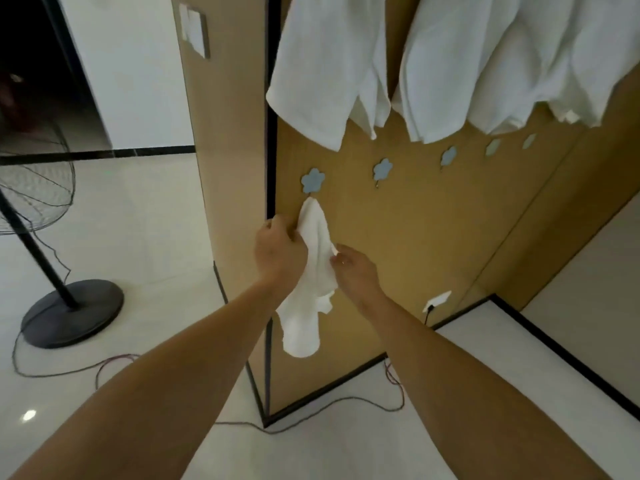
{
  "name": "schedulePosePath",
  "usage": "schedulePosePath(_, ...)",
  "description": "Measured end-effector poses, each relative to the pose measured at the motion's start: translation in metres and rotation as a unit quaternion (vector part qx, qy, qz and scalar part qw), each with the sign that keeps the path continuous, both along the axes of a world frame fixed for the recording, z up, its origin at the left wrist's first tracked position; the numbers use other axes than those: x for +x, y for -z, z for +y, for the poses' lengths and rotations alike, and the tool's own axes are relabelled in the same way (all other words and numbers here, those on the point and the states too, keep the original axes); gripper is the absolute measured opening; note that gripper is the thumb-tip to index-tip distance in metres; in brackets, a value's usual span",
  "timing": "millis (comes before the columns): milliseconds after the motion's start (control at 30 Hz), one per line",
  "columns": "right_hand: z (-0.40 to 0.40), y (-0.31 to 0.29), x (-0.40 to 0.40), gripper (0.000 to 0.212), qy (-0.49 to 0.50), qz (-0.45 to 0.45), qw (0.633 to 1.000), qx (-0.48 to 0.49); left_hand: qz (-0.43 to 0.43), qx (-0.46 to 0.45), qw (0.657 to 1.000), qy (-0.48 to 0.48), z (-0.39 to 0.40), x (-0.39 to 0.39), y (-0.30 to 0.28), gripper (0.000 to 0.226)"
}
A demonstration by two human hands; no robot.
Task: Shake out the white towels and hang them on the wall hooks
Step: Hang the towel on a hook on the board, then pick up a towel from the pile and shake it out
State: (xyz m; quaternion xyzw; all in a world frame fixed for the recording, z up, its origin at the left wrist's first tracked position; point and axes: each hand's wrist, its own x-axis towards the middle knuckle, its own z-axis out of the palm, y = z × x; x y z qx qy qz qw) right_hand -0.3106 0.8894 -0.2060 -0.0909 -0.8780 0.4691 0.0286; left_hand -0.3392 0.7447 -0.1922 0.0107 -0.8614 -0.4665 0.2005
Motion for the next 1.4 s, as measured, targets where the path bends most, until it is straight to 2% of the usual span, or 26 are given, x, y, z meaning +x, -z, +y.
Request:
schedulePosePath(100, 0.020, -0.010, 0.027, 0.040, 0.043, 0.032, 0.998, 0.025, 0.077, -0.043, 0.996, 0.007, 0.021, 0.017, -0.020, 0.017)
schedulePosePath(200, 0.053, -0.018, 0.059, 0.044, 0.055, 0.053, 0.994, 0.075, 0.127, -0.072, 0.985, 0.096, 0.062, 0.041, -0.032, 0.023)
schedulePosePath(367, 0.139, -0.027, 0.140, 0.049, 0.121, 0.055, 0.981, 0.138, 0.112, -0.133, 0.956, 0.237, 0.163, 0.098, -0.039, 0.033)
schedulePosePath(567, 0.263, -0.015, 0.304, 0.051, 0.233, 0.025, 0.957, 0.171, 0.097, -0.163, 0.896, 0.402, 0.307, 0.231, -0.027, 0.034)
schedulePosePath(733, 0.357, 0.005, 0.472, 0.054, 0.375, -0.003, 0.919, 0.124, 0.070, -0.206, 0.818, 0.532, 0.430, 0.376, -0.005, 0.040)
schedulePosePath(900, 0.422, 0.033, 0.652, 0.055, 0.515, -0.039, 0.856, 0.038, 0.047, -0.260, 0.737, 0.623, 0.530, 0.540, 0.017, 0.044)
schedulePosePath(1133, 0.454, 0.077, 0.869, 0.057, 0.679, -0.070, 0.728, -0.062, 0.045, -0.301, 0.583, 0.753, 0.628, 0.739, 0.058, 0.047)
schedulePosePath(1233, 0.464, 0.094, 0.941, 0.057, 0.732, -0.078, 0.671, -0.094, 0.054, -0.313, 0.511, 0.799, 0.673, 0.812, 0.080, 0.047)
schedulePosePath(1400, 0.516, 0.113, 1.046, 0.057, 0.802, -0.091, 0.579, -0.115, 0.073, -0.308, 0.412, 0.855, 0.770, 0.928, 0.109, 0.048)
